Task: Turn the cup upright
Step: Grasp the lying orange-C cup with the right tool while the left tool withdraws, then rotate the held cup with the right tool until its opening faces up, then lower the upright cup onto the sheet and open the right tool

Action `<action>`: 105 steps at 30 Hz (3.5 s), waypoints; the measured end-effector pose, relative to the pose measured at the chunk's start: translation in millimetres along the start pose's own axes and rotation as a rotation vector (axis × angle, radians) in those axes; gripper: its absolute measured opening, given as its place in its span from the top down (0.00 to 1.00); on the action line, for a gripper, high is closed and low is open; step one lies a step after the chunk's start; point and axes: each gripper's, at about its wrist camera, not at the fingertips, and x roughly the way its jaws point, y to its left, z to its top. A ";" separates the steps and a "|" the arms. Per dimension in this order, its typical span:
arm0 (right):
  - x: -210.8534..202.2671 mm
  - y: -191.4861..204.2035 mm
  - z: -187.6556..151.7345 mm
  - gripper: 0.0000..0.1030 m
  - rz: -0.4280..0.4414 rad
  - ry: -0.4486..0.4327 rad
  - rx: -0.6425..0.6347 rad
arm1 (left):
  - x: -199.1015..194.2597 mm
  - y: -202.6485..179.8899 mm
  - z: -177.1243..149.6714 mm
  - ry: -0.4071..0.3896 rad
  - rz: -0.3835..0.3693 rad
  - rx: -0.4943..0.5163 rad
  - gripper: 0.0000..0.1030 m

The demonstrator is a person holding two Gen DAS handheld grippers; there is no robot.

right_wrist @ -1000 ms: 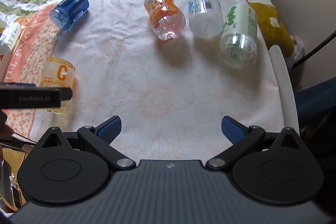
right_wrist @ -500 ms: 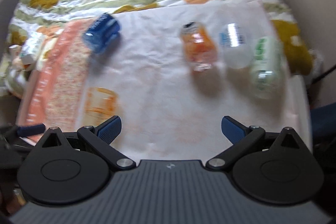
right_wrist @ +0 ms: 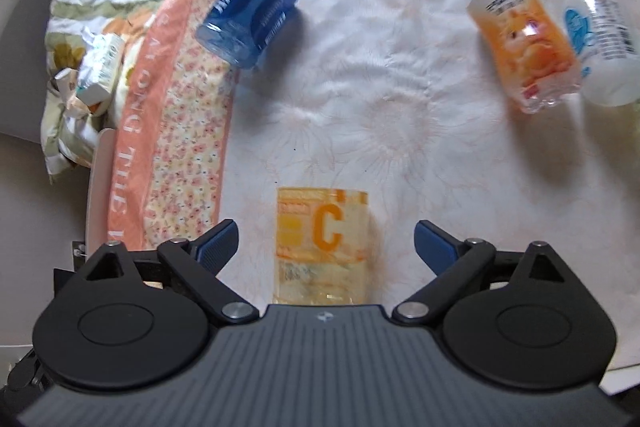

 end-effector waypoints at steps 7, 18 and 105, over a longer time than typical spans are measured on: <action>20.7 -3.3 7.4 0.09 -0.050 0.036 0.010 | 4.0 13.7 -0.6 0.002 -0.002 -0.022 0.10; 32.9 -10.4 12.8 0.25 -0.051 0.062 0.054 | 8.3 18.1 0.4 0.008 -0.012 -0.025 0.10; -114.9 27.4 -102.6 0.00 -0.111 -0.551 -0.248 | -45.8 -33.0 21.2 -0.132 -0.018 0.145 0.10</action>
